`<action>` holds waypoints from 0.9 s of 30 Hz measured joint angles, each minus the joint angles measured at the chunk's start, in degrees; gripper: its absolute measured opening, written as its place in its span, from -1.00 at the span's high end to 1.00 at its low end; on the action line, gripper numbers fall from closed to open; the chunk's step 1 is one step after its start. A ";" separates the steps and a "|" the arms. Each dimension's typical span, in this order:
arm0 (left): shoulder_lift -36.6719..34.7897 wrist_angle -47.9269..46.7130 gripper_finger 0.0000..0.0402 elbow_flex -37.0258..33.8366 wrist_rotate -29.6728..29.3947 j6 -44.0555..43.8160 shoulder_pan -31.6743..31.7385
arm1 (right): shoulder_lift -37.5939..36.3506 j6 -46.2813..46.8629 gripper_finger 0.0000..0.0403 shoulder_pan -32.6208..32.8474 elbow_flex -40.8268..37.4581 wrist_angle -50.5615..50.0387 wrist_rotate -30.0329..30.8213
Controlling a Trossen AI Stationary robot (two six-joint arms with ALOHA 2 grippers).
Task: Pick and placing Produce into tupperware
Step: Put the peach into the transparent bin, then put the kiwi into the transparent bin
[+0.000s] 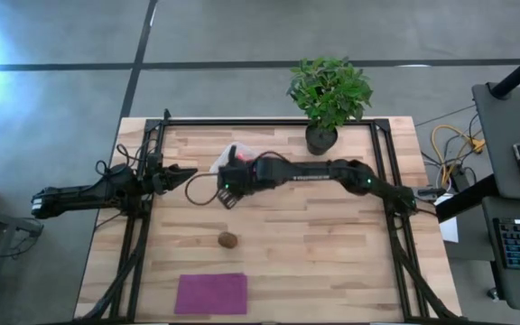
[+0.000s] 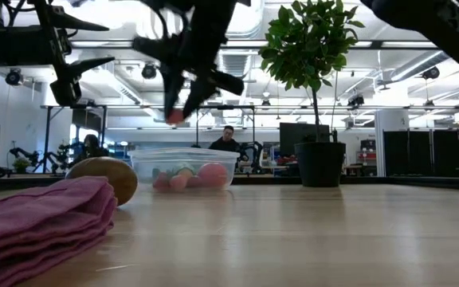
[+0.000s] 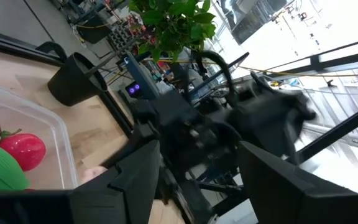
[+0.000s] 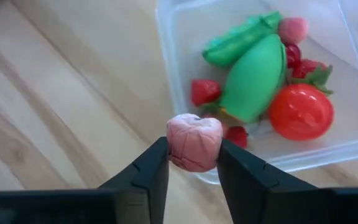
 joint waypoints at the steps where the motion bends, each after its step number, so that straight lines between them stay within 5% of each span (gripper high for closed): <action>1: 0.01 0.02 0.00 0.00 0.01 0.00 -0.01 | 0.20 -0.61 0.38 -0.72 -0.01 -0.64 -0.94; 13: -0.05 0.02 0.00 0.00 0.01 0.00 -0.02 | 0.44 -4.81 -0.11 -2.92 -0.19 -2.13 -2.04; 18: -0.05 0.00 0.00 0.00 0.01 0.00 -0.02 | 0.37 -19.84 -0.25 2.30 -0.17 -3.44 -9.55; 23: -0.01 0.00 0.00 0.00 0.01 0.00 0.00 | 0.45 -30.78 -0.28 8.29 -0.77 -5.94 -6.53; 27: 0.03 0.00 0.00 0.00 0.01 0.00 -0.02 | 0.46 -32.08 -0.28 10.93 -0.95 3.59 -5.09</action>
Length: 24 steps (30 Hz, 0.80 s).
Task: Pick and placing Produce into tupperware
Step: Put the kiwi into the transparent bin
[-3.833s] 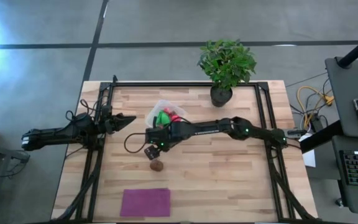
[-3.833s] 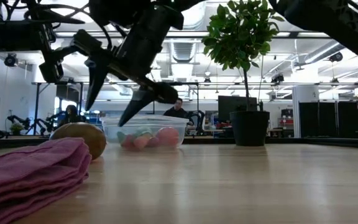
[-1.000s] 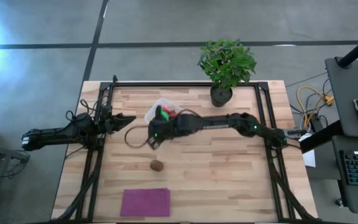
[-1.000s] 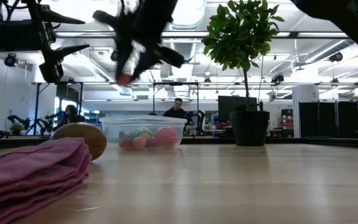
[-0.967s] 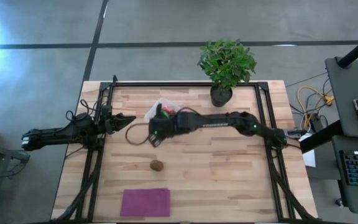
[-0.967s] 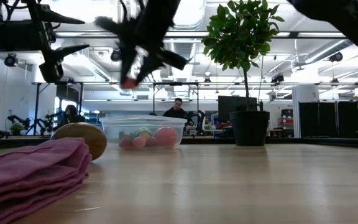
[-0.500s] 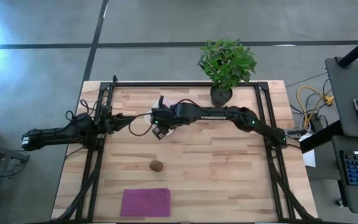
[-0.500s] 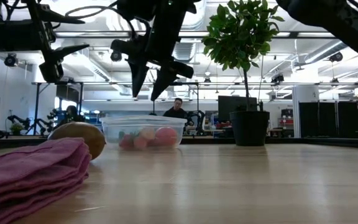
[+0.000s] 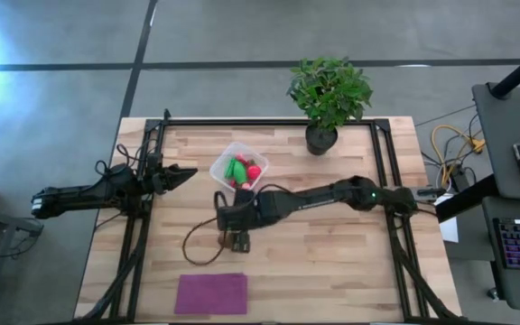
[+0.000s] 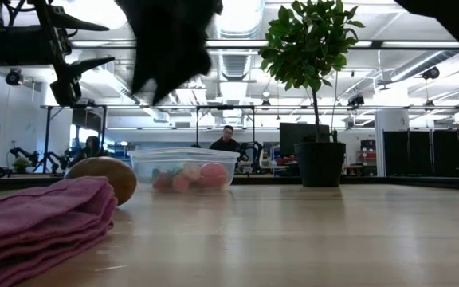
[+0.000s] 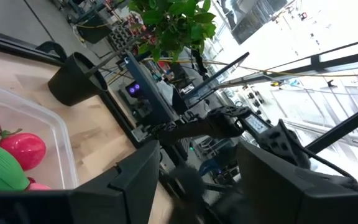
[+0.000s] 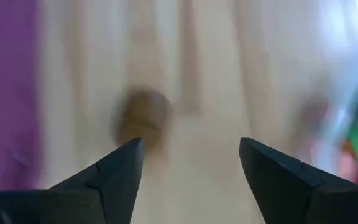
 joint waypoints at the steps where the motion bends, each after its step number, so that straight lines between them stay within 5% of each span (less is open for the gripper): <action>1: -0.02 0.00 0.00 0.00 0.00 0.00 0.00 | 0.00 0.18 -0.28 0.65 0.00 2.45 -0.09; 16: 0.00 0.00 0.00 0.00 -0.01 0.00 0.00 | 0.04 18.35 -0.28 5.48 -8.00 14.59 -0.22; 24: -0.02 0.02 0.00 0.00 -0.02 0.00 0.00 | 0.04 19.95 -0.28 5.68 -11.85 16.73 4.58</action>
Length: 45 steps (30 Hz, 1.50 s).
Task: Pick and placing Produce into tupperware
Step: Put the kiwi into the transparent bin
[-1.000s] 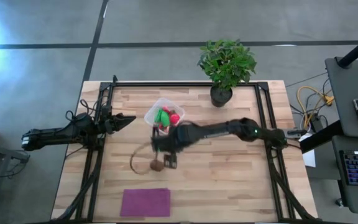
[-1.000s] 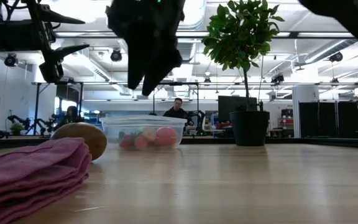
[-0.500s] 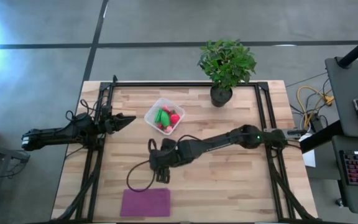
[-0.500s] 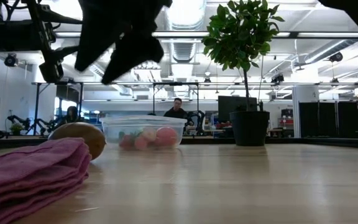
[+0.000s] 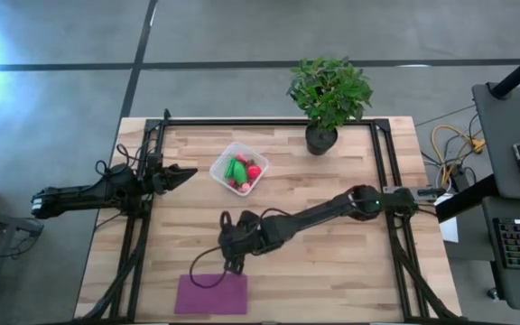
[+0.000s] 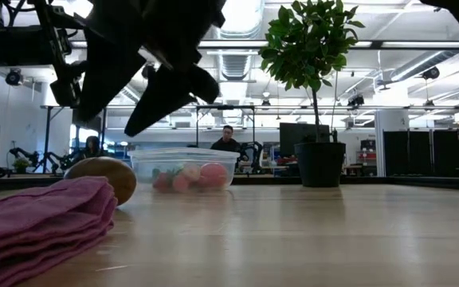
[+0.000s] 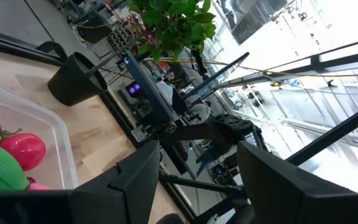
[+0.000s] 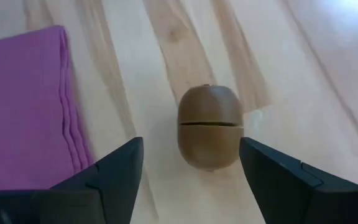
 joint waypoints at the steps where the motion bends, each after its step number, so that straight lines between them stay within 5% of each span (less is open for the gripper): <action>1: 0.00 -0.02 0.00 0.00 0.02 0.00 0.00 | 0.00 -0.01 -0.28 0.01 -0.55 0.80 -0.06; 20: 0.02 0.00 0.00 0.00 0.02 0.00 0.00 | -0.02 -1.57 -0.28 -0.95 -11.56 14.66 1.38; 45: 0.02 -0.01 0.00 0.00 0.02 0.00 0.01 | 0.17 1.76 -0.28 -2.99 -16.94 26.84 1.42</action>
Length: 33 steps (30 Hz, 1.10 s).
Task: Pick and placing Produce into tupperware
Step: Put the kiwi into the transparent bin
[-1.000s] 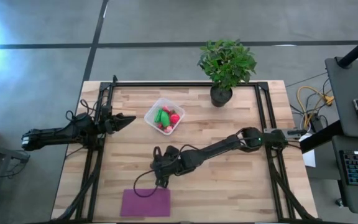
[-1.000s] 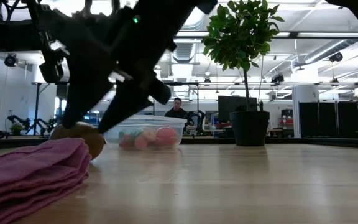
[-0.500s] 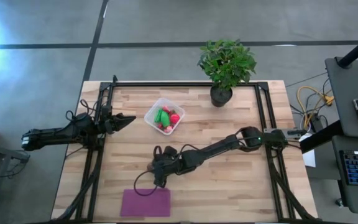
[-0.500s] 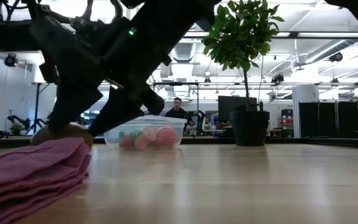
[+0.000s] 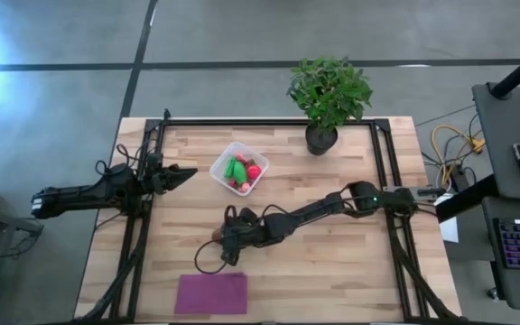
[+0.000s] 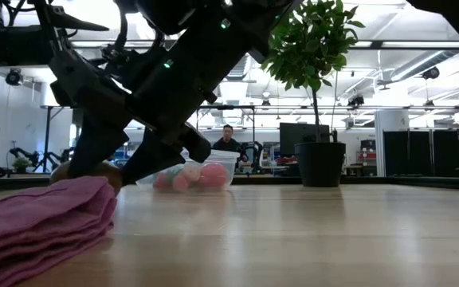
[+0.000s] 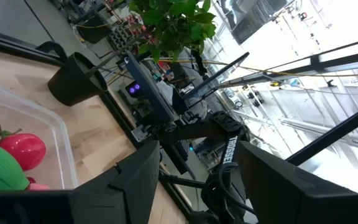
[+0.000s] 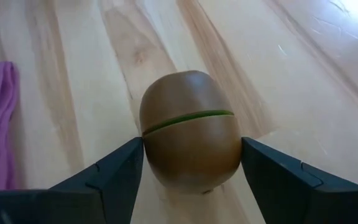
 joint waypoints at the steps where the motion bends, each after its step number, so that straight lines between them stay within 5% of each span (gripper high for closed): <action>1: 0.00 0.01 0.00 0.00 -0.02 0.00 0.01 | 0.00 0.14 -0.27 -0.04 0.24 -0.54 0.00; 10: 0.00 0.01 0.00 0.01 -0.02 0.00 0.01 | 0.00 0.33 -0.03 -0.28 0.97 -1.72 -1.11; 19: 0.00 -0.01 0.00 0.00 -0.02 0.00 0.01 | -2.69 0.94 -0.18 -0.34 2.94 -1.69 -1.54; 22: 0.00 0.01 0.00 0.00 -0.01 0.00 0.01 | -4.80 0.01 -0.17 -0.51 4.84 -3.33 1.76; 28: -0.07 -0.03 0.00 0.00 -0.02 0.00 0.01 | -9.25 2.11 -0.12 -2.87 9.99 -21.23 18.75; 33: -0.02 0.03 0.00 0.02 -0.02 0.00 0.01 | -11.05 7.39 -0.17 -8.94 11.40 -33.96 20.04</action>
